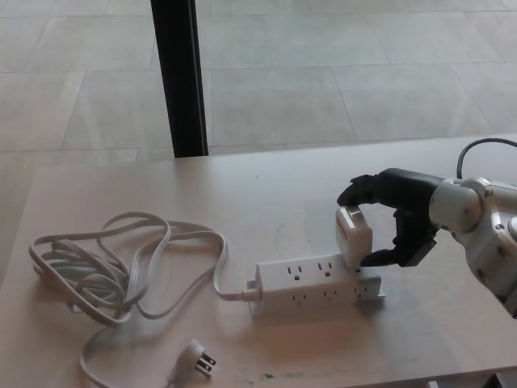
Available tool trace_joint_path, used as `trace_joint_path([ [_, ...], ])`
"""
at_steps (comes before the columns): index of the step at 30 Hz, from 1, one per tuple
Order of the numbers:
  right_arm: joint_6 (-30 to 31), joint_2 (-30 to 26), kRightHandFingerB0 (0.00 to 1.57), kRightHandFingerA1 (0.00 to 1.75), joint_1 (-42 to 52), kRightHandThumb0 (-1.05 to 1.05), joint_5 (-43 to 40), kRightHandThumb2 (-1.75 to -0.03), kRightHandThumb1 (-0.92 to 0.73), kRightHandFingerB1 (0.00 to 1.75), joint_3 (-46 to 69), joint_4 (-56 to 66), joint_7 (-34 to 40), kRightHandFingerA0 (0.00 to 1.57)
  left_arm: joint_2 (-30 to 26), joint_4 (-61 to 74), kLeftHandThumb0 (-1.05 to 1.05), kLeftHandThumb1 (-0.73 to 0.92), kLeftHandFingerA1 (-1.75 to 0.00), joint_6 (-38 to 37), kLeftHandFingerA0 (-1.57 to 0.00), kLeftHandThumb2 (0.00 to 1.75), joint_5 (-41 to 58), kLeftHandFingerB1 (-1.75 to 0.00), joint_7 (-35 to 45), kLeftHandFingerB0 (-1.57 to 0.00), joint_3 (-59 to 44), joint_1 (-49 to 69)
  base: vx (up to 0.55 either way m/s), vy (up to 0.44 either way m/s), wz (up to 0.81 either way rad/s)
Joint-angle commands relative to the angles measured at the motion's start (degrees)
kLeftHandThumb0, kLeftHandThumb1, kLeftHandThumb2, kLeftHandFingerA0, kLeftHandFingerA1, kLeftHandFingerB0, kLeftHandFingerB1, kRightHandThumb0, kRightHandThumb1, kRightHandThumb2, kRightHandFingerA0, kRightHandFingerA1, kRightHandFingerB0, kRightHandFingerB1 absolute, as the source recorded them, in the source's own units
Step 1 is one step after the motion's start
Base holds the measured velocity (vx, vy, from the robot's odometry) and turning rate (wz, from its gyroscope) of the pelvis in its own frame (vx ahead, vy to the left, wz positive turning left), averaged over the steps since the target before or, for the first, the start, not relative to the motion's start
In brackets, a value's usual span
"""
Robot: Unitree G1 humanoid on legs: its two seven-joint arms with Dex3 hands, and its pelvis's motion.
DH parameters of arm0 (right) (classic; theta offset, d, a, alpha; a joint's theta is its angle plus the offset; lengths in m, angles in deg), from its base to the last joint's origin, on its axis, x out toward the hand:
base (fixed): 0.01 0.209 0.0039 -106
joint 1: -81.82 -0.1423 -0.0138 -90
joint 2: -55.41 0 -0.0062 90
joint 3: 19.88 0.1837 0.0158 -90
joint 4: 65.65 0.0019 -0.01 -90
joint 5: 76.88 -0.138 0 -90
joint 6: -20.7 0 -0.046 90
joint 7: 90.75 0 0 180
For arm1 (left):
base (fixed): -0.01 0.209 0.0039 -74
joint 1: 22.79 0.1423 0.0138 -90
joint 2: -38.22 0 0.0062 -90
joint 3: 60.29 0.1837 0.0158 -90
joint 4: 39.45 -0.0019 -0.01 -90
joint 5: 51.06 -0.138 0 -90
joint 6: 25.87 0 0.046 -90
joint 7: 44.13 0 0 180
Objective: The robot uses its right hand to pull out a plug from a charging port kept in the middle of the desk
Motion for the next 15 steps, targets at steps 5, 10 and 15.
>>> trace_joint_path([
  [5,-3.13,0.34,0.62,1.41,-1.59,-0.31,1.64,-0.60,-0.56,0.64,-0.39,-2.41,-1.13,0.75,-1.47,0.54,-0.59,0.63,-0.89,1.04,-0.83,0.59,-0.11,-0.49,-0.09,-0.67,0.62,0.11,0.00,0.000,0.00],
  [10,-5.55,-0.26,0.86,1.35,-2.48,-0.26,2.29,-0.59,-0.58,0.60,-0.80,-2.56,-1.74,0.74,-1.82,-0.98,-0.61,0.63,-0.84,0.36,-0.83,0.60,-0.65,-0.50,-0.67,-0.71,1.14,-0.87,0.00,0.000,0.00],
  [15,-7.47,-0.43,0.95,1.22,-3.41,-0.36,3.45,-0.59,-0.58,0.60,-1.80,-2.75,-2.40,0.72,-1.89,-0.81,-0.62,0.63,-0.81,0.24,-0.83,0.60,-0.50,-0.51,-0.78,-0.71,1.48,-1.61,0.00,0.000,0.00],
])
